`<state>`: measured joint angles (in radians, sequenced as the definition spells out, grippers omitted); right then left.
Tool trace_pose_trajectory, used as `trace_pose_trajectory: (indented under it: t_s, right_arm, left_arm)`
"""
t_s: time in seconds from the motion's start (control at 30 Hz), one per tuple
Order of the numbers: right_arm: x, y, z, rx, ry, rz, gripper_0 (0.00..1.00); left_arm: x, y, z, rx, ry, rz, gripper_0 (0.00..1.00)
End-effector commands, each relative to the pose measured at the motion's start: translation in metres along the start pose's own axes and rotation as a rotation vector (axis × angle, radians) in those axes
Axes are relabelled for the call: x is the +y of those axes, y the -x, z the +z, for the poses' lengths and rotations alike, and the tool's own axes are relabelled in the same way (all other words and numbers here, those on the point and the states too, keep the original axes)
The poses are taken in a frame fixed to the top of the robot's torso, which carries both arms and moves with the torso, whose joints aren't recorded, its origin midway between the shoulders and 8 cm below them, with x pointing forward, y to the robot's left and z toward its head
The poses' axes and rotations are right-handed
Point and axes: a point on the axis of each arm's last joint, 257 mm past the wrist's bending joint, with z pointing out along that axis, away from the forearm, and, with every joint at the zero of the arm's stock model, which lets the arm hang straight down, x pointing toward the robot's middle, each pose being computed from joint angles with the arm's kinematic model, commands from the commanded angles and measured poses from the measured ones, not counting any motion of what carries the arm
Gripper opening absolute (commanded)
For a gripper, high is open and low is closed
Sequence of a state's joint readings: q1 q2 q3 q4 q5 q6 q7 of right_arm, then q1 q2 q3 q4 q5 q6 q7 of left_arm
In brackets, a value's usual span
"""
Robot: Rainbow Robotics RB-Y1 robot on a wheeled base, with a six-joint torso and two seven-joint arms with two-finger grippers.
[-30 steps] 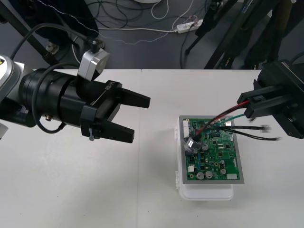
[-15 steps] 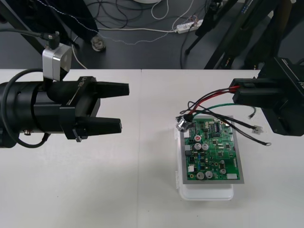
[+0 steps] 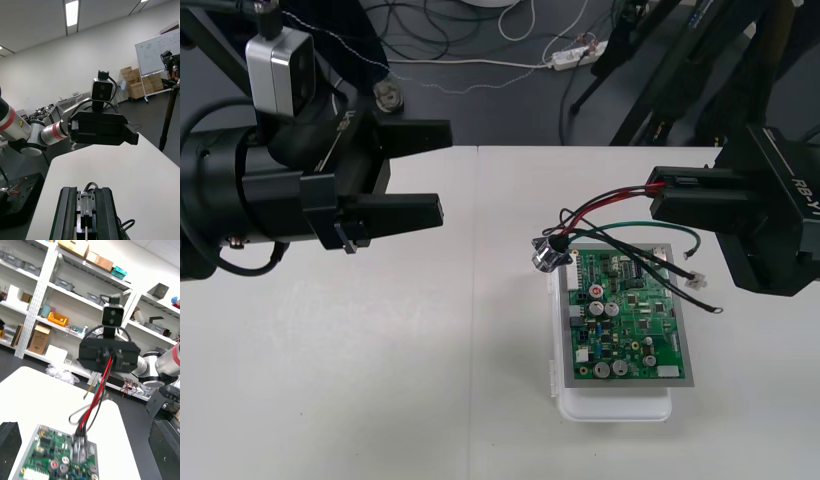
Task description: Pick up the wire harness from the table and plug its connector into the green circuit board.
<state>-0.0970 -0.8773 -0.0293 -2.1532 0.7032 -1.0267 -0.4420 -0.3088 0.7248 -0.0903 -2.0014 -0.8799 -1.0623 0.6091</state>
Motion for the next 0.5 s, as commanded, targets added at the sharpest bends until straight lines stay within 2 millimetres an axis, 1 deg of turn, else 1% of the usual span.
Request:
trace_pose_trajectory:
  t_s: [0.03,0.17,0.4,0.5]
  right_arm:
    - [0.003,0.008,0.006,-0.001,-0.024,0.029,0.0]
    - [0.003,0.011,0.013,-0.001,-0.04,0.048,0.0]
    - [0.001,0.014,0.024,-0.003,-0.079,0.071,0.0]
    - [0.001,0.014,0.029,-0.01,-0.082,0.072,0.0]
  left_arm:
    - [-0.007,0.033,0.021,-0.014,-0.031,0.042,1.0]
    - [-0.011,0.035,0.032,-0.015,-0.055,0.036,1.0]
    - [-0.02,0.03,0.061,-0.036,-0.104,-0.025,1.0]
    - [-0.019,0.028,0.072,-0.043,-0.102,-0.035,1.0]
